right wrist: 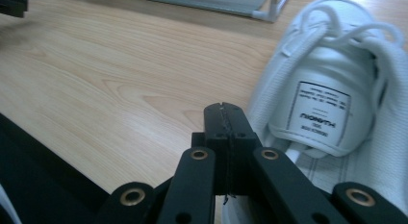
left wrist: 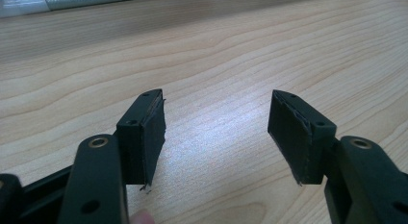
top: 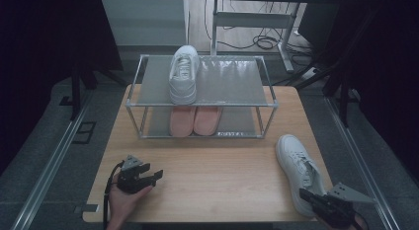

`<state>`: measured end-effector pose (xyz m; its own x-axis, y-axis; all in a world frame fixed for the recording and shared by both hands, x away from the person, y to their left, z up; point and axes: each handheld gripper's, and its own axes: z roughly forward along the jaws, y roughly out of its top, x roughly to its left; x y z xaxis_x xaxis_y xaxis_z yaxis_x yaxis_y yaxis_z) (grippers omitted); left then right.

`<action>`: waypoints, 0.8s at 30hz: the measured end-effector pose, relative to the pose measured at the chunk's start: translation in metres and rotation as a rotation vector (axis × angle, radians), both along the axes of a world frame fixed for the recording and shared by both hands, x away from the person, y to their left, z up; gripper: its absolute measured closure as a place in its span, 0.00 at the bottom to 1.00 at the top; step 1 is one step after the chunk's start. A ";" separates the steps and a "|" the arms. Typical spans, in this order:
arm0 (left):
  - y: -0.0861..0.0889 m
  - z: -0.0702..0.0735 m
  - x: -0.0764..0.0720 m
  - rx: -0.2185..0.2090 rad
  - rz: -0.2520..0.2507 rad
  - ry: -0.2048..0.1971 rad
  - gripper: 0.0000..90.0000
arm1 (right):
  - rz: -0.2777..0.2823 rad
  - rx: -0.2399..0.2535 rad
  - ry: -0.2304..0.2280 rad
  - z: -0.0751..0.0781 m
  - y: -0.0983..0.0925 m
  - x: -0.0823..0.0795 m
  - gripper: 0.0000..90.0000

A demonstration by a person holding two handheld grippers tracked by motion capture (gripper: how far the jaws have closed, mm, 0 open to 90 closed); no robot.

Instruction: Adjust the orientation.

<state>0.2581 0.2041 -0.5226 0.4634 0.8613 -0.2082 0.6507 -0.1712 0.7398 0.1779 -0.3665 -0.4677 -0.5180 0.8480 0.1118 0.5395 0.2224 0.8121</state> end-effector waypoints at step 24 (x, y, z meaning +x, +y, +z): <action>0.000 -0.002 0.001 0.000 0.004 0.006 0.43 | -0.071 0.021 -0.015 0.006 -0.042 0.007 1.00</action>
